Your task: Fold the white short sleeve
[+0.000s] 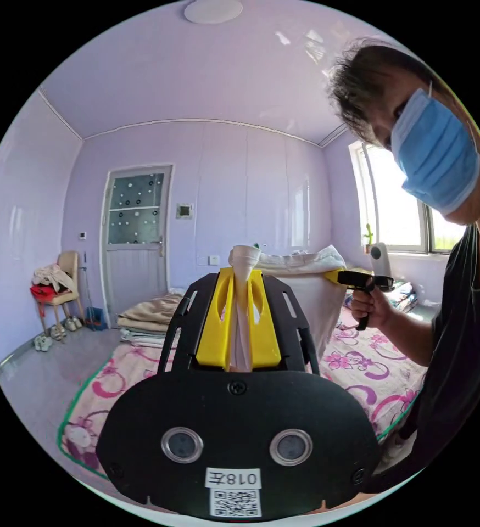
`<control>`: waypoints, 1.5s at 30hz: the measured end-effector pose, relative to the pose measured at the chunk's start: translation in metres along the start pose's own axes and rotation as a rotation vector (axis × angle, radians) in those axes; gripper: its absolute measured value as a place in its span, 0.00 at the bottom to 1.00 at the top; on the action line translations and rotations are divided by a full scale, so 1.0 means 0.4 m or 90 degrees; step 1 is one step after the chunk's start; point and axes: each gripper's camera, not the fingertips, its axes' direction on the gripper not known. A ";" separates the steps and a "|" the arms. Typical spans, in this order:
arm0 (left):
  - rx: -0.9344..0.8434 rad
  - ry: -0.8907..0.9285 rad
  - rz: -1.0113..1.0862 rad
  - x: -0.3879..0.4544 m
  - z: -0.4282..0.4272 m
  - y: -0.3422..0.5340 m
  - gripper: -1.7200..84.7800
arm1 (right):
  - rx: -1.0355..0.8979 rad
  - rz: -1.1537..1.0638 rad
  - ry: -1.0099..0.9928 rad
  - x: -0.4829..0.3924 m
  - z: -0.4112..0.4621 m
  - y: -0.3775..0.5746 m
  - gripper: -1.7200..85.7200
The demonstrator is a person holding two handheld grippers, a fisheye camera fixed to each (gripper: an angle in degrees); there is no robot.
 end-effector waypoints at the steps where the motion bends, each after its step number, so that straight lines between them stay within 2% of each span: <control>1: -0.022 -0.029 0.022 -0.040 -0.050 -0.028 0.07 | -0.001 -0.002 -0.022 -0.023 0.073 -0.031 0.06; 4: -0.096 -0.103 0.072 -0.175 -0.082 -0.071 0.07 | -0.001 0.014 -0.079 -0.042 0.281 -0.083 0.06; 7: -0.193 -0.123 0.072 -0.391 0.027 -0.035 0.07 | -0.016 0.042 -0.066 -0.008 0.521 -0.088 0.07; 9: -0.243 -0.125 0.045 -0.540 0.135 0.039 0.07 | -0.034 0.076 -0.042 0.045 0.675 -0.061 0.06; 11: -0.270 -0.094 -0.039 -0.733 0.279 0.191 0.07 | -0.052 0.108 0.003 0.111 0.824 -0.009 0.06; 13: -0.289 -0.077 -0.107 -0.839 0.377 0.328 0.07 | -0.137 0.158 0.075 0.208 1.013 0.077 0.06; 15: -0.336 -0.109 -0.137 -0.882 0.465 0.451 0.07 | -0.191 0.202 0.099 0.265 1.106 0.134 0.06; 17: -0.324 -0.125 -0.162 -0.888 0.536 0.542 0.06 | -0.209 0.232 0.122 0.298 1.150 0.159 0.06; 21: -0.302 -0.126 -0.147 -0.889 0.625 0.553 0.07 | -0.173 0.226 0.136 0.331 1.149 0.132 0.06; 24: -0.438 -0.161 -0.183 -0.938 0.759 0.580 0.14 | -0.217 0.262 0.137 0.399 1.175 0.115 0.09; 25: -0.512 -0.183 -0.239 -0.981 0.800 0.610 0.20 | -0.279 0.321 0.106 0.452 1.206 0.123 0.10; 27: -0.547 -0.199 -0.318 -1.034 0.808 0.643 0.23 | -0.307 0.434 0.030 0.537 1.218 0.151 0.11; 30: -0.442 -0.248 -0.398 -1.089 0.700 0.621 0.24 | -0.224 0.571 -0.029 0.622 1.142 0.179 0.15; 32: -0.310 -0.233 -0.452 -1.102 0.551 0.584 0.23 | -0.165 0.601 -0.014 0.640 1.056 0.178 0.17; 33: -0.281 -0.220 -0.456 -1.095 0.513 0.575 0.22 | -0.118 0.613 -0.016 0.645 0.981 0.183 0.17; 35: -0.193 -0.130 -0.432 -1.016 0.382 0.542 0.21 | -0.067 0.615 -0.030 0.629 0.855 0.201 0.15; 39: -0.185 0.036 -0.322 -0.770 0.285 0.515 0.18 | -0.050 0.489 -0.057 0.461 0.532 0.266 0.12; 41: -0.178 0.142 -0.313 -0.588 0.270 0.550 0.16 | -0.056 0.438 -0.006 0.365 0.367 0.299 0.11; 42: -0.172 0.177 -0.319 -0.544 0.274 0.563 0.16 | -0.064 0.413 0.057 0.303 0.256 0.320 0.11; 44: -0.152 0.328 -0.369 -0.376 0.321 0.628 0.15 | -0.075 0.390 0.197 0.216 0.088 0.348 0.11; 45: -0.153 0.366 -0.384 -0.333 0.340 0.645 0.14 | -0.077 0.377 0.302 0.167 -0.021 0.363 0.11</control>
